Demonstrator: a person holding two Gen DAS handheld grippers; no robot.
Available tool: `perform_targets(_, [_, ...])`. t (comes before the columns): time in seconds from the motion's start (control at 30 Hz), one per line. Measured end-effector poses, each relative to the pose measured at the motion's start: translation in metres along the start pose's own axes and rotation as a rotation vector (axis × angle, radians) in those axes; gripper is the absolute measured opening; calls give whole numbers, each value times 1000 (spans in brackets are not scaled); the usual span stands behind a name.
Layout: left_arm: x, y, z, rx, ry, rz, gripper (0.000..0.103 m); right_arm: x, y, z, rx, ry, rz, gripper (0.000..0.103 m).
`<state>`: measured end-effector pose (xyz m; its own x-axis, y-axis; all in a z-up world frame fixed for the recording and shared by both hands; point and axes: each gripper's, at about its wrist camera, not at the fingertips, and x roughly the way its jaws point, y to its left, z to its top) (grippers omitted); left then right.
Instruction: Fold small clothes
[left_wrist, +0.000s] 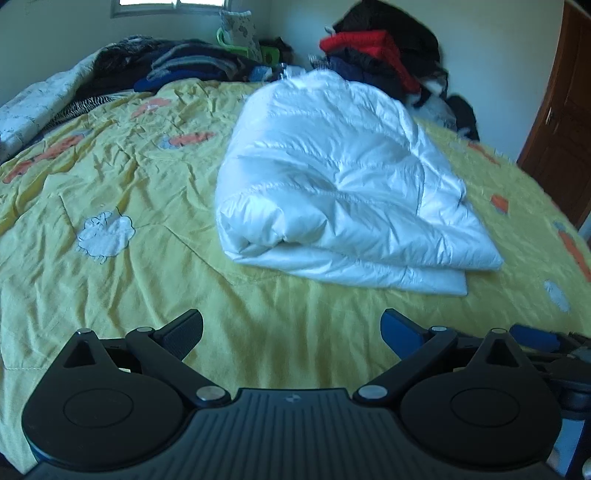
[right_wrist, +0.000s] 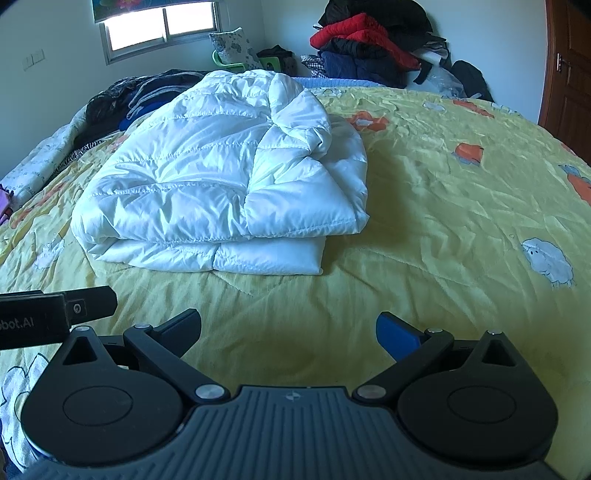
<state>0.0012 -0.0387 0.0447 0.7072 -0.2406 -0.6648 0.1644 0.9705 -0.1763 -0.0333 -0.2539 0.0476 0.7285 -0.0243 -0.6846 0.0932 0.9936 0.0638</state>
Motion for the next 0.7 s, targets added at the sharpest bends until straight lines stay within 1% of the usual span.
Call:
perform_targets(0.07, [-5, -4, -2, 28, -51, 30, 103, 0, 0, 0, -3, 2, 10, 103])
perform_targets(0.1, [-7, -5, -2, 38, -61, 40, 103, 0, 2, 0, -10, 1, 11, 103])
perform_targets(0.17, [-8, -6, -1, 43, -64, 40, 103, -1, 4, 0, -22, -5, 13, 103])
perform_targets(0.27, [-7, -7, 1, 58, -62, 77, 103, -2, 6, 1, -30, -12, 19, 103])
perform_targets(0.43, [-4, -2, 3, 44, -45, 79, 103, -2, 5, 1, -24, -7, 20, 103])
perform_targets(0.53, [-5, -4, 2, 54, -47, 78, 103, -2, 5, 1, -30, -7, 18, 103])
perform_targets(0.63, [-5, -6, 2, 64, -41, 65, 103, -1, 5, 1, -30, -2, 17, 103])
perform_targets(0.7, [-4, -5, 3, 51, -25, 54, 103, 0, 5, 1, -28, 1, 17, 103])
